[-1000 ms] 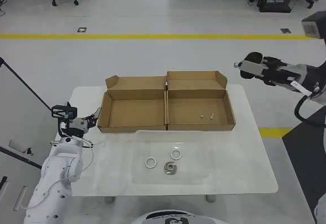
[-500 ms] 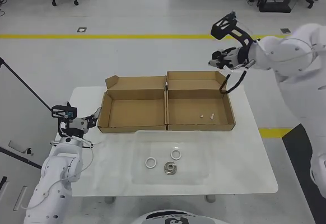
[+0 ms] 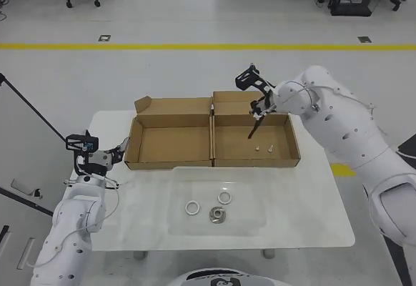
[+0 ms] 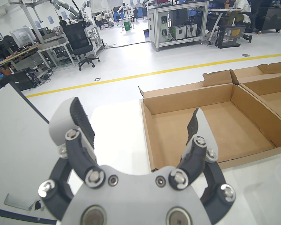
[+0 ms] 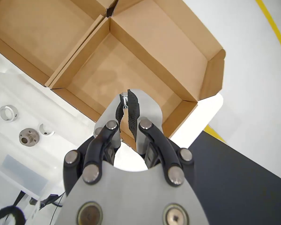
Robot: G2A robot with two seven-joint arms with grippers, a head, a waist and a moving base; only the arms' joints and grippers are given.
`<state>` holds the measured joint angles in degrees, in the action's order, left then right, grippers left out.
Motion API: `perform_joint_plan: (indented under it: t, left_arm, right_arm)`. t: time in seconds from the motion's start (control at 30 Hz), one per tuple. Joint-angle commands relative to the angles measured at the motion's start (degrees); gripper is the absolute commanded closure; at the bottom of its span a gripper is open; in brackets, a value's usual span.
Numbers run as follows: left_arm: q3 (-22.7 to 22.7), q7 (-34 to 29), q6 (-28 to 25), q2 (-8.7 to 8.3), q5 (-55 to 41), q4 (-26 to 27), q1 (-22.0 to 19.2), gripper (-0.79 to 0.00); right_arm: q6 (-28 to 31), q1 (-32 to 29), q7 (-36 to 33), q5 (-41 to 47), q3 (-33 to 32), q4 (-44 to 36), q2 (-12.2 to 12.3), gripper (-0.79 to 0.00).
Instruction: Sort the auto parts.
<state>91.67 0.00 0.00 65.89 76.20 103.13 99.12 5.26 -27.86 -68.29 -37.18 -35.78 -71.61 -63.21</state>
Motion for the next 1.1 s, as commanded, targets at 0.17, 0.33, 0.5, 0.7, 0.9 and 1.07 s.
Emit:
perform_joint_plan:
  t: [0.17, 0.33, 0.5, 0.7, 0.9, 1.07]
  left_arm:
    - [0.0, 0.0, 0.0, 0.0, 0.0, 0.0, 0.0, -0.785]
    - [0.0, 0.0, 0.0, 0.0, 0.0, 0.0, 0.0, -0.785]
    - [0.0, 0.0, 0.0, 0.0, 0.0, 0.0, 0.0, -0.785]
    - [0.0, 0.0, 0.0, 0.0, 0.0, 0.0, 0.0, -0.785]
    - [0.0, 0.0, 0.0, 0.0, 0.0, 0.0, 0.0, -0.785]
    - [0.0, 0.0, 0.0, 0.0, 0.0, 0.0, 0.0, -0.785]
  right_arm:
    - [-3.11, -0.68, 2.37, -0.8, 4.4, 7.59, -2.96, 0.0]
    - [-4.99, -1.16, 3.69, -1.35, 6.36, 12.29, -4.82, 0.0]
    - [-5.38, -1.47, 4.04, -0.95, 7.74, 16.03, -6.6, 0.0]
    - [-4.8, -1.59, 4.08, -0.81, 8.99, 19.99, -8.49, 0.0]
    - [-4.23, -1.79, 4.4, -1.24, 9.7, 23.44, -9.98, 0.0]
    - [-3.9, -2.08, 4.23, -1.2, 9.78, 25.35, -10.89, 0.0]
